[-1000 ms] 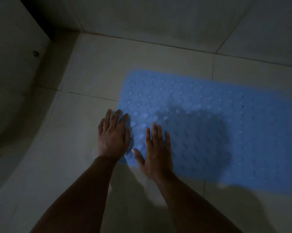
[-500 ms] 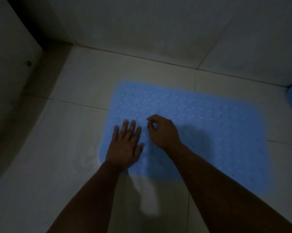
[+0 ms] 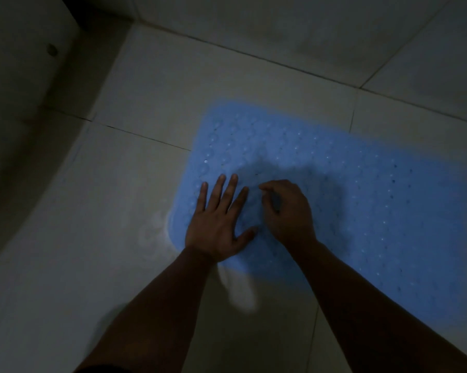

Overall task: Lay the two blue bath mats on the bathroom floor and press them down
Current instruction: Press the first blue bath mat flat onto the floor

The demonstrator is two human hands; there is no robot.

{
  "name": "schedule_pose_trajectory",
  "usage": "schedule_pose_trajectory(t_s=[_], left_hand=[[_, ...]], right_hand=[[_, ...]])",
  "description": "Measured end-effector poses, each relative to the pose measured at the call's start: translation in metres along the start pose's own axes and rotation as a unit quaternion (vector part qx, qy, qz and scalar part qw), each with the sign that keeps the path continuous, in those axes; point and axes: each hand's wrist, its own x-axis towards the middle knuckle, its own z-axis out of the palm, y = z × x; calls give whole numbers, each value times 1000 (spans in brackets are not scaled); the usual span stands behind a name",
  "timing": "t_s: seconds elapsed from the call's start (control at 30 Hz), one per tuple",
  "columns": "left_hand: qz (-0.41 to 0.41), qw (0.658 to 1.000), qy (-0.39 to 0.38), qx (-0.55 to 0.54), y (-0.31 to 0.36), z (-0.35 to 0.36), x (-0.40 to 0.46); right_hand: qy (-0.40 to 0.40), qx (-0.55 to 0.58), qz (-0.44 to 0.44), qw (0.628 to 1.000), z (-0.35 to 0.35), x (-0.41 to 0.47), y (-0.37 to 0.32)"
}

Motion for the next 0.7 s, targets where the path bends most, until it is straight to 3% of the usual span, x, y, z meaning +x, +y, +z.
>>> schedule_pose_trajectory(t_s=[0.13, 0.2, 0.23, 0.3, 0.37, 0.47, 0.53, 0.7], left_hand=[[-12, 999, -39, -24, 5, -12, 0], [-43, 990, -72, -112, 4, -24, 12], [-79, 980, -63, -174, 0, -40, 16], [-154, 961, 33, -226, -18, -72, 16], [-181, 967, 101, -150, -46, -87, 10], [-198, 973, 103, -63, -84, -85, -14], [-217, 970, 97, -44, -96, -77, -28], [-259, 960, 99, -29, -108, -60, -45]], right_hand=[[-55, -23, 58, 997, -22, 15, -16], [-95, -26, 90, 991, -29, 42, -25], [-115, -29, 99, 988, -33, 53, -35], [-155, -37, 115, 981, -35, 67, -57], [-173, -47, 105, 978, -20, 69, -80], [-221, -81, 15, 972, 28, 40, -107], [-243, -162, -55, 955, 67, 8, -113], [-197, -263, -92, 940, 115, -32, -105]])
